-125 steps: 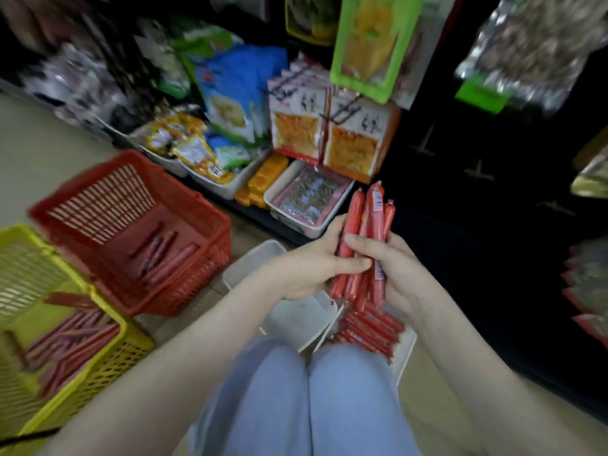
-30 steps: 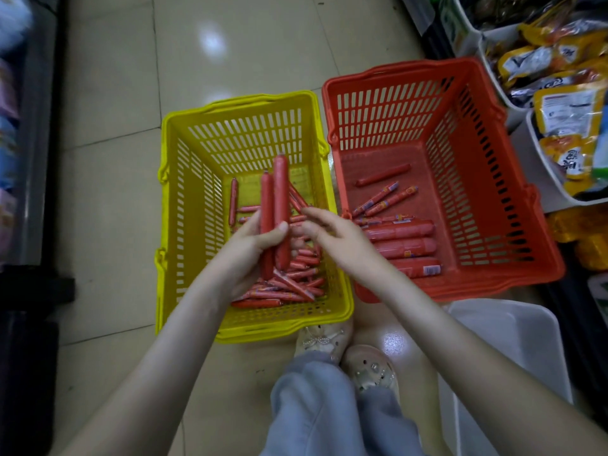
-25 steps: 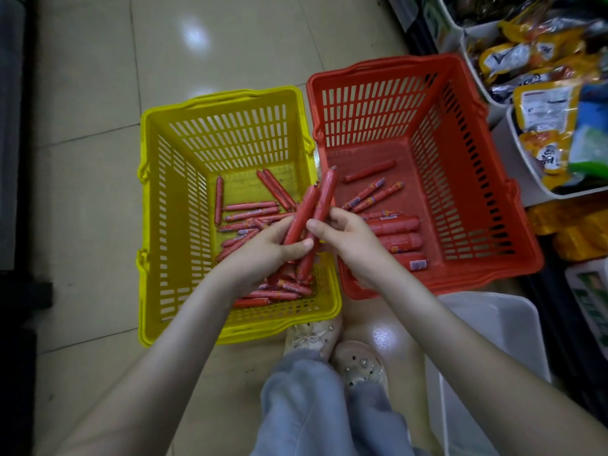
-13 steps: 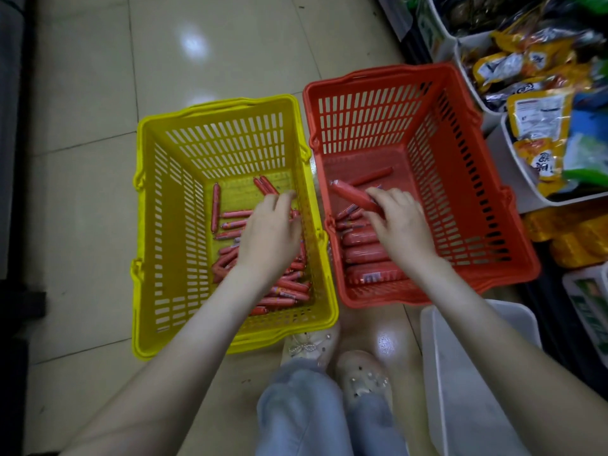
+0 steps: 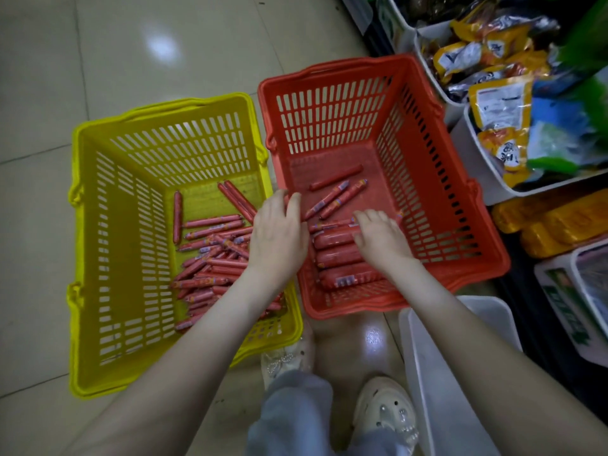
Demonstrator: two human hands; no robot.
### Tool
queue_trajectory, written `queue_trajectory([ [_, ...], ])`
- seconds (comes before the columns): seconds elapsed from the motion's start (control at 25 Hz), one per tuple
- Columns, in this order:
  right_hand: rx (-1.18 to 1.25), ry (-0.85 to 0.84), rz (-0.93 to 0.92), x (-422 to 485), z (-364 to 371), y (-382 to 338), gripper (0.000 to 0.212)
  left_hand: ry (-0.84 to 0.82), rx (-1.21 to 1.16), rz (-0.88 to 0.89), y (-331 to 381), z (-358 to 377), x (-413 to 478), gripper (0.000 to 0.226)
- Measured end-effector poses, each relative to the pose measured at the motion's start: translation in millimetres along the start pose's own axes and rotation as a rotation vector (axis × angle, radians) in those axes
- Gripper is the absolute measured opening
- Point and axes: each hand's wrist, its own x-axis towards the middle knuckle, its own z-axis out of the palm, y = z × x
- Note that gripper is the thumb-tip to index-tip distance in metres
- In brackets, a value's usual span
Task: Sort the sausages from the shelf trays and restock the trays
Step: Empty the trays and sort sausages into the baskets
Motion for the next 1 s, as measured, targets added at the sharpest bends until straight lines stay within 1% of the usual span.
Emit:
queue_trajectory([
  [0.12, 0.082, 0.121, 0.081, -30.2, -10.0, 12.6, 0.041, -0.002, 0.003, 0.033, 25.4, 7.2, -8.4, 0.048],
  [0.24, 0.165, 0.293, 0.099, -76.5, -22.9, 32.4, 0.037, -0.091, -0.014, 0.13, 63.0, 17.5, -19.3, 0.05],
  [0.28, 0.184, 0.332, 0.106, -90.9, -25.8, 42.2, 0.037, -0.128, -0.007, 0.154, 72.6, 20.6, -22.4, 0.051],
  [0.36, 0.243, 0.359, 0.14, -109.9, -29.1, 63.5, 0.034, -0.157, 0.059, 0.182, 79.4, 24.1, -25.1, 0.052],
  [0.4, 0.278, 0.345, 0.163, -112.2, -30.0, 71.0, 0.035, -0.142, 0.119, 0.187, 76.0, 24.6, -23.0, 0.052],
  [0.52, 0.306, 0.243, 0.186, -85.5, -27.8, 71.5, 0.05, -0.021, 0.269, 0.17, 50.0, 20.5, -2.2, 0.054],
  [0.6, 0.233, 0.176, 0.179, -42.6, -19.3, 61.8, 0.061, 0.029, 0.305, 0.14, 30.0, 17.2, 19.5, 0.061],
  [0.72, 0.078, 0.055, 0.168, 17.6, -0.4, 48.6, 0.073, 0.019, 0.349, 0.133, 12.4, 21.9, 42.3, 0.074],
  [0.8, -0.012, -0.001, 0.187, 46.0, 15.6, 47.8, 0.068, -0.018, 0.364, 0.123, 7.3, 27.9, 52.5, 0.077],
  [0.88, -0.106, -0.054, 0.25, 65.8, 28.8, 52.5, 0.054, -0.033, 0.379, 0.121, 4.3, 32.6, 63.3, 0.075],
  [1.0, -0.245, -0.273, 0.292, 85.5, 44.3, 62.9, 0.039, -0.01, 0.313, 0.068, -3.8, 36.8, 81.0, 0.073],
])
